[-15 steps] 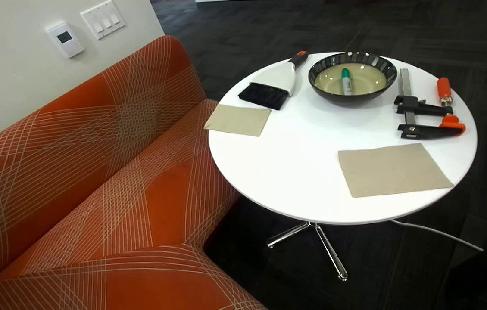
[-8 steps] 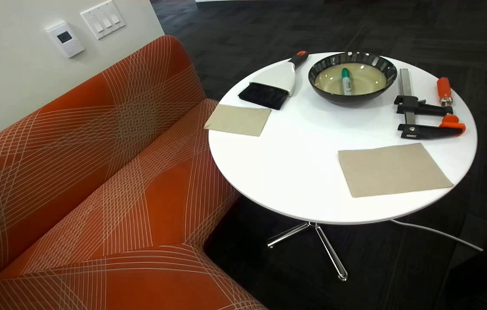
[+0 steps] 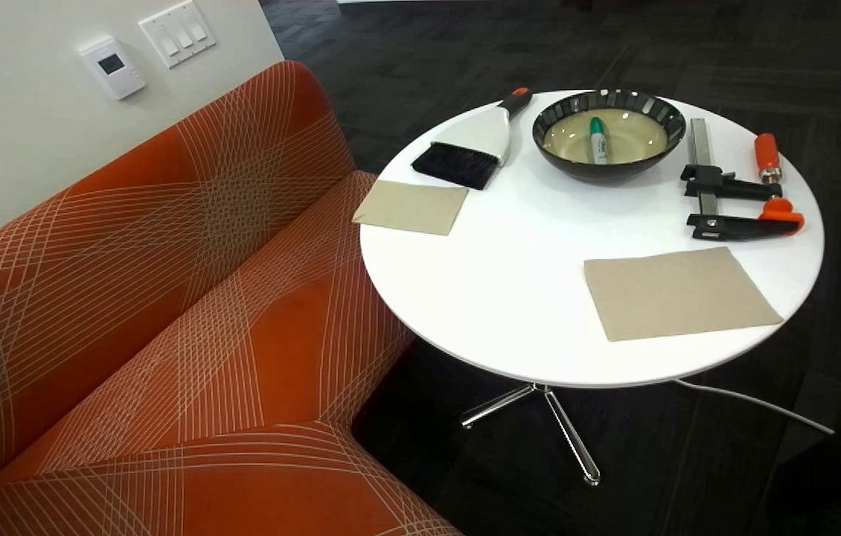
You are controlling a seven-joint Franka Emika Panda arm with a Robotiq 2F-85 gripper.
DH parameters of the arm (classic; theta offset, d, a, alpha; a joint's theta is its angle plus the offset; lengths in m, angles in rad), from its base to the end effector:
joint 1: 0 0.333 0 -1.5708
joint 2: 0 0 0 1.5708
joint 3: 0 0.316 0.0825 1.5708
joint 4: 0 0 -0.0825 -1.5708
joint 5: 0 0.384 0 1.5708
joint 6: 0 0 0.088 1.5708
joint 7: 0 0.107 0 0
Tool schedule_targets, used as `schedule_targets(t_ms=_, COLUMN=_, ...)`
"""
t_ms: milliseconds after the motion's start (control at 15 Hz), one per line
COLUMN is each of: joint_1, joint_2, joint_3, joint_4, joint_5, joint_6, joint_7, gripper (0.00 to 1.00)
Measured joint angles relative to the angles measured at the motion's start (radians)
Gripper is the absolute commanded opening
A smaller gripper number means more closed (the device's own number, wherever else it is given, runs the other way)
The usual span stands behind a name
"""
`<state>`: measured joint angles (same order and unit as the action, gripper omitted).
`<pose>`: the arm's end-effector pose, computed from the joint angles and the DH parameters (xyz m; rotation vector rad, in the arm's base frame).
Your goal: Remove the marker from the bowl and put it on the table
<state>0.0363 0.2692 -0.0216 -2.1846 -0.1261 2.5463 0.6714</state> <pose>0.5684 0.0101 0.2729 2.9731 -0.8460 0.1765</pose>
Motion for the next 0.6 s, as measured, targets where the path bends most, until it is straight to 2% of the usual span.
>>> schedule_targets(t_ms=333, joint_1=0.0, joint_2=0.106, joint_3=-0.029, joint_4=0.061, joint_5=0.069, joint_6=0.006, joint_7=0.002, gripper=1.0)
schedule_targets(t_ms=600, joint_1=0.0, joint_2=0.207, joint_3=-0.051, joint_4=0.096, joint_5=0.151, joint_6=0.072, joint_7=0.002, gripper=1.0)
